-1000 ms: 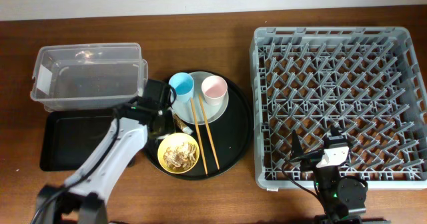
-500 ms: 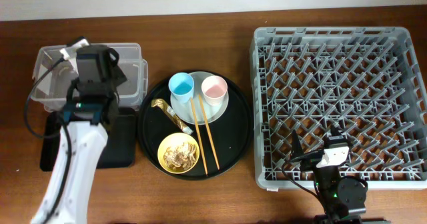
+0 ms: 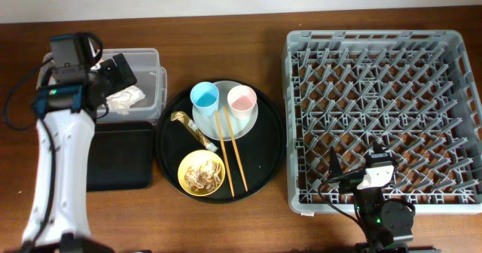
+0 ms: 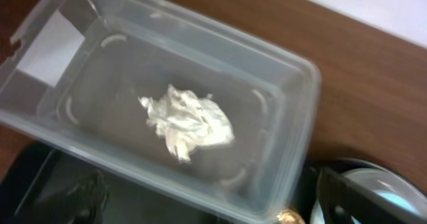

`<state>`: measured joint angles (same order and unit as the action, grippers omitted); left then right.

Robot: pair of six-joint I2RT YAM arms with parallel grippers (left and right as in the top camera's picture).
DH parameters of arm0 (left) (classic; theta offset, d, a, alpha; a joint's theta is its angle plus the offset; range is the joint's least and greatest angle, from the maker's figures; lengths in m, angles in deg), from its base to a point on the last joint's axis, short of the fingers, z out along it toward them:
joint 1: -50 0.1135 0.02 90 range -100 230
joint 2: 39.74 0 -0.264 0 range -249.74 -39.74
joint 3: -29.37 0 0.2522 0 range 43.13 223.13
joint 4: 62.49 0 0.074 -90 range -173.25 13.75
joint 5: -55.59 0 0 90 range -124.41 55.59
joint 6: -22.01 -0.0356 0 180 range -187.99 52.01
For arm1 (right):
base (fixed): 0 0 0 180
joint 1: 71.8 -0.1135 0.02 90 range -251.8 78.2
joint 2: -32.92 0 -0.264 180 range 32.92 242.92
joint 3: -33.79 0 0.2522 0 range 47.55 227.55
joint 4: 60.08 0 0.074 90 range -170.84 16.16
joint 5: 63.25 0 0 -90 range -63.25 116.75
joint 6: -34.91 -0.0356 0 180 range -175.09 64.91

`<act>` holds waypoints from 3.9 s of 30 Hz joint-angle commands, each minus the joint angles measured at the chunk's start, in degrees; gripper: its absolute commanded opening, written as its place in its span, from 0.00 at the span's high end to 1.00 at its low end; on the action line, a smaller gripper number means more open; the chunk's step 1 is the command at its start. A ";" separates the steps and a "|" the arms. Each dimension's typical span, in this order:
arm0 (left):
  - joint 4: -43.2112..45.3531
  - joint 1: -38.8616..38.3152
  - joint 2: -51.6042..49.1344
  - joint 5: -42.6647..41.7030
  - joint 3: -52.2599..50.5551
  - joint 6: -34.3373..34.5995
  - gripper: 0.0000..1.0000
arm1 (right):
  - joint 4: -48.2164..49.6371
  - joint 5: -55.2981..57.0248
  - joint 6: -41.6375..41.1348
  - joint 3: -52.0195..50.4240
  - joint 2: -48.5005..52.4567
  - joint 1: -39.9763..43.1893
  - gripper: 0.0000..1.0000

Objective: Sort waste into correct bins and load items into the dishwasher rack
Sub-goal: 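Grasp the gold wrapper with the left gripper and drop it into the clear bin, then reach the left gripper to the yellow bowl and grasp its rim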

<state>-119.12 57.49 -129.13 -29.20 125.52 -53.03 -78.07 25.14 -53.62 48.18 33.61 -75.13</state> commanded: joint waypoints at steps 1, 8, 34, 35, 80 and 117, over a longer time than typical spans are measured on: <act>-16.09 -0.26 7.98 -15.52 1.73 6.67 0.10 | -0.22 -0.33 -0.42 -0.31 -0.33 0.42 0.02; -22.10 -19.15 9.03 -14.69 0.02 7.30 0.94 | -0.22 -0.33 -0.42 -0.31 -0.33 0.42 0.01; -4.26 -28.33 -15.74 2.78 -9.51 22.56 0.50 | -0.22 -0.33 -0.42 -0.31 -0.33 0.42 0.02; -3.67 -28.33 -15.74 2.75 -10.56 23.10 0.51 | -0.22 -0.33 -0.42 -0.31 -0.33 0.42 0.02; 19.96 -0.07 -12.02 5.35 -6.23 19.43 0.37 | -0.22 -0.33 -0.42 -0.31 -0.33 0.42 0.02; -1.05 -48.22 3.58 -4.72 -33.05 8.35 0.78 | -0.22 -0.33 -0.42 -0.31 -0.33 0.42 0.02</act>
<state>-120.52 9.55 -125.56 -35.21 93.68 -44.64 -78.07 25.14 -53.64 48.18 33.61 -75.13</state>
